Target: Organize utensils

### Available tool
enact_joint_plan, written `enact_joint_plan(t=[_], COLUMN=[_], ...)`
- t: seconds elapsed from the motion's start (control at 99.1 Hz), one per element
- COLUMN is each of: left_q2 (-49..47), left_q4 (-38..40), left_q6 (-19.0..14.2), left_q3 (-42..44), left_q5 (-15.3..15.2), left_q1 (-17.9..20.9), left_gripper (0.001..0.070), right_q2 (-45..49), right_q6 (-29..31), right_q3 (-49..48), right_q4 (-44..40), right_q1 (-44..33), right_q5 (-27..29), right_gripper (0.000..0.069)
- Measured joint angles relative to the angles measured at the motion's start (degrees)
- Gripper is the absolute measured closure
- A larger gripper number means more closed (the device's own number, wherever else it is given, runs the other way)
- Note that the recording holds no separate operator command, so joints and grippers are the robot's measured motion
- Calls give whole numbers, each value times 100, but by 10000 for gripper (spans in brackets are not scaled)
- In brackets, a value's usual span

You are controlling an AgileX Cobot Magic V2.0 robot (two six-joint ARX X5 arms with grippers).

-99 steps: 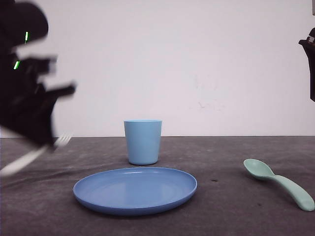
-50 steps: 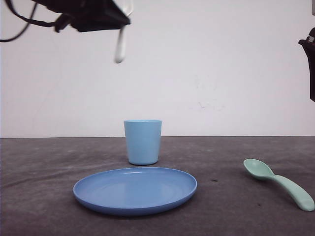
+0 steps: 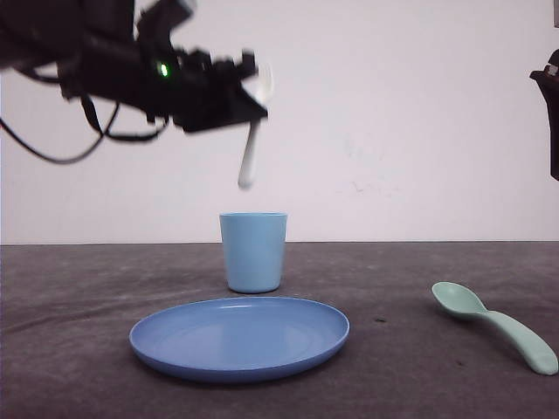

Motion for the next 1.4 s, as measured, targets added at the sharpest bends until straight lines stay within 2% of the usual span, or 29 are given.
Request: enact_joint_plan(t=[0.313, 0.585, 0.666, 0.787, 0.868, 1.079, 1.402], left_q2=[870, 925, 925, 925, 894, 223, -1803], left_q4=[-15, -46, -48, -48, -107, -977, -3163], left_q6=[42, 44, 37, -35, -133, -245, -260], left_q3=[0, -2, -2, -2, -2, -2, -2], left_q5=[0, 0, 0, 0, 0, 0, 0], left_q1=[-17, -37, -39, -39, -39, -35, 168], left_gripper=[672, 661, 621, 507, 480, 470, 470], right_q2=[0, 0, 0, 0, 2, 424, 1554], right_q6=[26, 39, 39, 39, 37, 39, 39], right_q3=[0, 0, 0, 0, 0, -2, -4], right_q4=[-31, -74, -74, -74, -72, 48, 811], right_q1=[17, 17, 17, 17, 17, 90, 542], right_q5=[0, 0, 0, -33, -260, -1237, -1836], right_gripper=[11, 11, 11, 11, 11, 11, 11])
